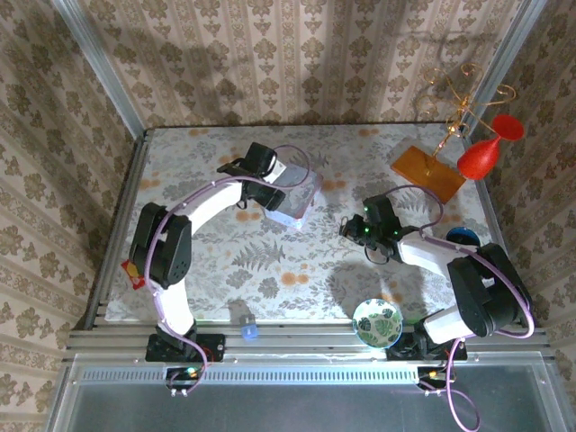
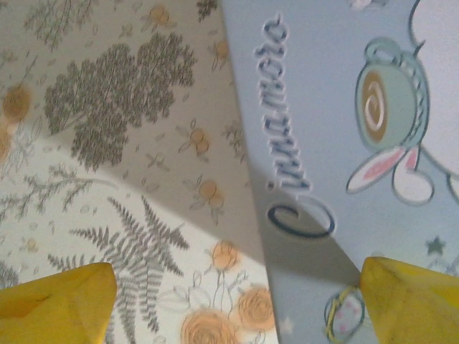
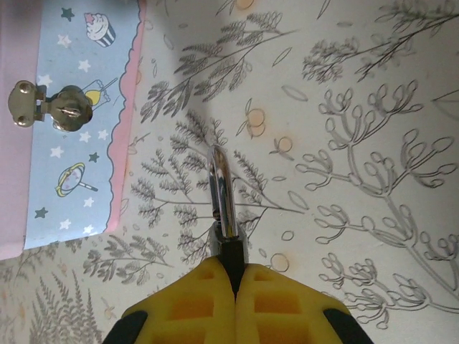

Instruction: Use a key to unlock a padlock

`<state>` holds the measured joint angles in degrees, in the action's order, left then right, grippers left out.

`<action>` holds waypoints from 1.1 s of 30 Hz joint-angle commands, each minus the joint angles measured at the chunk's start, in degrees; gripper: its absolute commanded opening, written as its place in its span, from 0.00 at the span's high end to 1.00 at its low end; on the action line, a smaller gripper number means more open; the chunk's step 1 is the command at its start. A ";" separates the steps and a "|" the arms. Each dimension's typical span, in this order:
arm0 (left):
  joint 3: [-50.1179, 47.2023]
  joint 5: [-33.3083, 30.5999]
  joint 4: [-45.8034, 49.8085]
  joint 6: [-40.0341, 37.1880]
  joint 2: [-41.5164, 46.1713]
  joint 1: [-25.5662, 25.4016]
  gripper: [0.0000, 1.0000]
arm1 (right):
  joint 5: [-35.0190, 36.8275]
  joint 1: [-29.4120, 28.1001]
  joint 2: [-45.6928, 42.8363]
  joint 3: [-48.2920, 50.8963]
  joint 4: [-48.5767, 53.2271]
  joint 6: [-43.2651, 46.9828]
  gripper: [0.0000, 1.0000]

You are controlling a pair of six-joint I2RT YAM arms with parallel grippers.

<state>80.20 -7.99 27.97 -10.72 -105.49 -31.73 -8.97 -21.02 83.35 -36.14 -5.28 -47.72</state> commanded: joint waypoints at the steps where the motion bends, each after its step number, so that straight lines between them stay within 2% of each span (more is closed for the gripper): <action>1: -2.75 -1.35 3.44 1.49 4.49 0.26 0.11 | -4.88 0.44 1.35 -1.21 -2.74 1.81 1.00; 8: -8.56 -3.70 3.35 9.96 15.85 1.91 0.08 | -12.06 0.52 6.94 -3.43 -3.17 1.93 1.00; 13: -15.17 -7.99 3.02 17.06 25.78 3.70 0.05 | -10.16 0.61 7.43 -4.52 3.40 3.21 1.00; 17: -19.13 -8.56 3.20 22.32 32.02 5.18 0.02 | -6.02 0.71 8.10 -5.41 8.44 3.69 0.91; 19: -21.17 -8.34 2.57 24.08 35.15 7.14 0.00 | -3.16 0.71 7.93 -5.86 10.93 4.11 0.79; 24: -24.42 -8.50 1.66 26.62 41.08 9.33 0.00 | 0.36 0.65 5.14 -5.91 14.39 5.08 0.65; 28: -26.17 -10.03 0.40 28.27 44.96 10.97 0.00 | 3.28 0.71 0.19 -6.62 18.51 6.45 0.59; 33: -29.43 -16.27 -2.42 30.35 49.73 12.37 0.00 | 9.49 0.71 -10.07 -6.34 24.57 8.49 0.48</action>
<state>52.56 -19.40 27.94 16.82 -58.08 -20.16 -5.43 -20.49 78.46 -40.88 13.52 -41.36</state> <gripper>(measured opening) 0.999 0.505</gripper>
